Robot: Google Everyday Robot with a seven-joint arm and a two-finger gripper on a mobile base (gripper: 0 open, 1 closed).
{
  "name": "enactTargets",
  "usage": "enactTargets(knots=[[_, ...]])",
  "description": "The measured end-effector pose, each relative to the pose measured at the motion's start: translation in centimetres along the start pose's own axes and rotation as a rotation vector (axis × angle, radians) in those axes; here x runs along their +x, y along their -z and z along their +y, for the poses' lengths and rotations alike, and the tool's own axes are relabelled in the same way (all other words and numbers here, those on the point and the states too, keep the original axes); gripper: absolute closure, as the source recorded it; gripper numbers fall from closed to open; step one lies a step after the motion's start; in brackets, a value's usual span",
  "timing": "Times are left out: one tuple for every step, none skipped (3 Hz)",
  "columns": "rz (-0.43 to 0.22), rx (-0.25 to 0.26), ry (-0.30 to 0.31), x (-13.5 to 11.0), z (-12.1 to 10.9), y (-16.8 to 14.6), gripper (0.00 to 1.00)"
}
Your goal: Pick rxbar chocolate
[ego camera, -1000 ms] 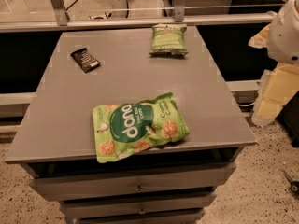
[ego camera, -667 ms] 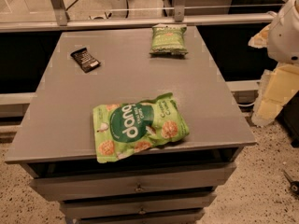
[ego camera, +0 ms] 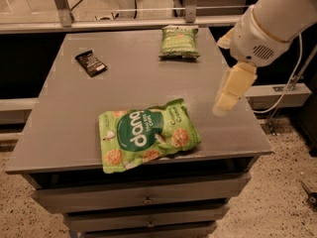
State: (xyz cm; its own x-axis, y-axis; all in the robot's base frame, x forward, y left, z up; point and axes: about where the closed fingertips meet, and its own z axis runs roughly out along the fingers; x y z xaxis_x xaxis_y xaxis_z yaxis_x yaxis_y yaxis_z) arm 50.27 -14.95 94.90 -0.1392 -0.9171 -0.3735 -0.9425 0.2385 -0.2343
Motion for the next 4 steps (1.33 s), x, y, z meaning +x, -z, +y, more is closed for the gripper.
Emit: enactTargets(knots=[[-0.140,-0.008,0.012,-6.1,-3.4,-4.6,0.00],[-0.140,-0.008,0.012,-6.1,-3.4,-4.6,0.00],[-0.158,-0.014,0.006,-6.5,-3.5,-4.7,0.00],[-0.285,-0.054,0.020,-12.3,-4.4,-8.9,0.00]])
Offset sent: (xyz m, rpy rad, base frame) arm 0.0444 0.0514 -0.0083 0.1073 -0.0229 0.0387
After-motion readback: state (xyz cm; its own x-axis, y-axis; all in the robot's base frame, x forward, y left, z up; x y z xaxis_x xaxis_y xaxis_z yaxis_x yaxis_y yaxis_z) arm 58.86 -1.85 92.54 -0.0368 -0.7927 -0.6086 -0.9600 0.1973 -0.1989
